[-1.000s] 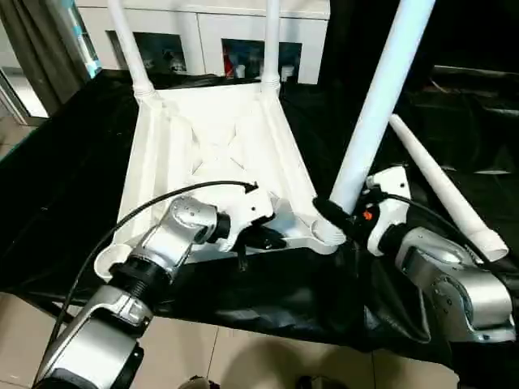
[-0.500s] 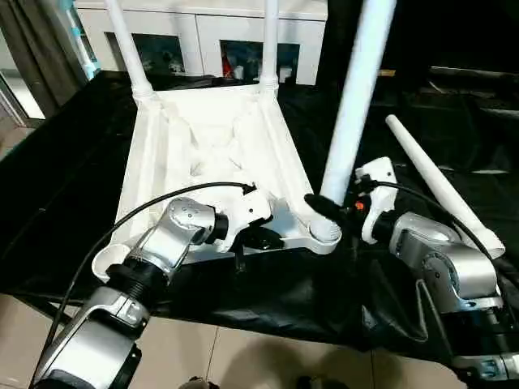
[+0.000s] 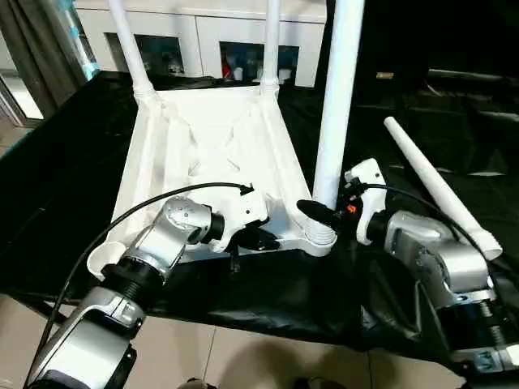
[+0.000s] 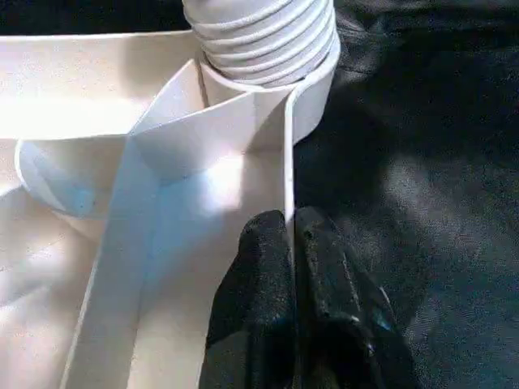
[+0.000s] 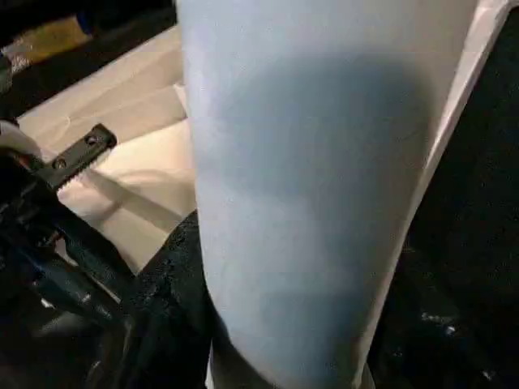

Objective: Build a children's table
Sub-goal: Insert table leg to table base

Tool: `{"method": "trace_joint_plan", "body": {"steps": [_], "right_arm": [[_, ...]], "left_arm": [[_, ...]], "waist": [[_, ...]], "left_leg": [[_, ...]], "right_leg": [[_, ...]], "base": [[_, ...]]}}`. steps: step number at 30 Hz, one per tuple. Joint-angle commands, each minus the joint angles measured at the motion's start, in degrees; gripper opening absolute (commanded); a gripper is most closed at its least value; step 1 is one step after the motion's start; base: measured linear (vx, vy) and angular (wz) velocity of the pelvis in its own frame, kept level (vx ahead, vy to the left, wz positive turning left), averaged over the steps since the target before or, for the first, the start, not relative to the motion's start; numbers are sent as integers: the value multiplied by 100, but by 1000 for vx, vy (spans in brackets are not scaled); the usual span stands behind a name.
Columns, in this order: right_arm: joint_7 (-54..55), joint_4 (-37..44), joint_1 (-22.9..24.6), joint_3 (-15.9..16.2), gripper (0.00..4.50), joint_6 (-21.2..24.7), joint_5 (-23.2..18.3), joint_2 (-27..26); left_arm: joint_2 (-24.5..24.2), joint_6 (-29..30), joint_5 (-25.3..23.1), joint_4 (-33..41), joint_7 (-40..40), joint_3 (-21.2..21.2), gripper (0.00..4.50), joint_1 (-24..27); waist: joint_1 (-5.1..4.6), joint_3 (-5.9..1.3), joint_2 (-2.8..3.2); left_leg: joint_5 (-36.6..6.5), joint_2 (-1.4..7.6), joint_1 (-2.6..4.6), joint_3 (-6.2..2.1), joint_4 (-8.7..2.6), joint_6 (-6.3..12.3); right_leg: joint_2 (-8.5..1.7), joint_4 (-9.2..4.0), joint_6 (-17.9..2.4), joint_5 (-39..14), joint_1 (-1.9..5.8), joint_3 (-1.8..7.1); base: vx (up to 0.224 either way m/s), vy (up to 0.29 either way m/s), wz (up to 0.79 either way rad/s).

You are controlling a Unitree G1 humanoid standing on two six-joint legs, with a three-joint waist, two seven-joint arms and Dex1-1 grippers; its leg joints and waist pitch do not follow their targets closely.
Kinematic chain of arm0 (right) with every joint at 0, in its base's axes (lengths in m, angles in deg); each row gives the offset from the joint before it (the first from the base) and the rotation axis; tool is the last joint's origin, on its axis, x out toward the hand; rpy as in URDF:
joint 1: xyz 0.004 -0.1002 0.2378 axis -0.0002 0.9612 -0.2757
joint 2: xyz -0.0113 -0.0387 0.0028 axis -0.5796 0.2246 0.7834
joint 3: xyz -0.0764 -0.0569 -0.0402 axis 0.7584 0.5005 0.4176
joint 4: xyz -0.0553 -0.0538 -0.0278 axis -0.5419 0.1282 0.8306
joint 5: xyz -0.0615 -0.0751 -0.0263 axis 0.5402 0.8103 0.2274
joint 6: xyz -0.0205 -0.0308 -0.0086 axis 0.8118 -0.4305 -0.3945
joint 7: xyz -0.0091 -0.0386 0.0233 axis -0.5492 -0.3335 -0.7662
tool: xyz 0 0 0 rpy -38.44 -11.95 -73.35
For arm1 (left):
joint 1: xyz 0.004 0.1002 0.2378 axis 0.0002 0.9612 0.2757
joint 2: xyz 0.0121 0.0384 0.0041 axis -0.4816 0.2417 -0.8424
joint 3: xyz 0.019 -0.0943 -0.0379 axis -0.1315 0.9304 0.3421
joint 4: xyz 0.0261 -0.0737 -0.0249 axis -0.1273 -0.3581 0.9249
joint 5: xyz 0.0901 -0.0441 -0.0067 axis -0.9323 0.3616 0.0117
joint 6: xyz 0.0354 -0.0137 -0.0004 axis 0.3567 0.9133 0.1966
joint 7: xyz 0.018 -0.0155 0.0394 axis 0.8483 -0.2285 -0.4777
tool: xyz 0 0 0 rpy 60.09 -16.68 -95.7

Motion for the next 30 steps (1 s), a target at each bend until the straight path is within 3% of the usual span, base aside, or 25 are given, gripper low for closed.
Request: {"method": "trace_joint_plan", "body": {"steps": [1,3,6,8,13,14,15,21,26,28,29,30], "right_arm": [[53,-136,169,-238,193,-105,-136,-52],[55,-153,246,-319,193,-141,-200,-91],[66,-184,596,-479,193,-389,-320,-259],[76,-249,759,-503,193,-595,-299,-348],[47,-300,1081,-444,193,-1025,-160,-446],[14,-215,1231,-358,193,-1182,-66,-441],[-10,-164,1298,-329,193,-1250,-37,-438],[-71,14,1405,-157,193,-1403,120,-346],[-65,47,1268,171,193,-1390,373,-252],[-76,21,1204,279,193,-1393,460,-226],[-181,-14,1132,436,193,-1405,577,-145],[-232,-31,1103,509,193,-1409,633,-103]], "left_arm": [[-81,7,-64,142,59,-7,0,38],[-82,14,-64,144,62,-2,0,36],[-103,16,-65,95,77,23,0,-7],[-105,14,-66,75,74,28,0,-21],[-91,7,-78,27,55,29,0,-51],[-88,2,-82,10,51,36,0,-63],[-86,-1,-87,3,48,38,0,-66],[-81,-4,-88,-17,58,41,0,-84],[-87,-22,-94,-16,75,25,0,-86],[-95,-31,-101,-1,84,15,0,-79],[-97,-37,-112,22,83,9,0,-64],[-96,-32,-115,36,82,9,0,-55]], "waist": [[32,-492,-54],[41,-499,-57],[67,-499,10],[60,-503,-25],[60,-485,-19],[72,-469,62],[59,-470,12],[54,-467,22],[40,-454,21],[36,-439,9],[26,-439,-38],[33,-441,-23]], "left_leg": [[-981,212,11,-27,-365,273],[-976,209,11,-22,-360,286],[-984,219,27,-24,-361,296],[-998,218,17,-29,-373,281],[-1182,218,33,-26,-386,262],[-1228,217,40,-36,-393,239],[-1298,216,34,-29,-398,227],[-1368,212,33,-44,-412,223],[-1420,211,33,-44,-417,228],[-1508,210,39,-44,-419,213],[-1532,208,31,-42,-421,210],[-1525,208,29,-54,-419,201]], "right_leg": [[-289,-398,-1205,-1602,363,227],[-291,-397,-1210,-1571,369,229],[-304,-395,-1265,-1440,352,232],[-283,-377,-1285,-1375,370,217],[-292,-415,-1244,-1629,357,217],[-295,-421,-1234,-1682,347,220],[-283,-444,-1187,-1738,350,218],[-280,-453,-1126,-1872,353,216],[-276,-457,-1137,-1907,343,214],[-282,-483,-1061,-2152,335,215],[-279,-494,-1021,-2237,336,214],[-285,-478,-1016,-2260,342,210]], "base": [[0,0,0],[0,0,0],[0,0,0],[0,0,0],[0,0,0],[0,0,0],[0,0,0],[0,0,0],[0,0,0],[0,0,0],[0,0,0],[0,0,0]]}}
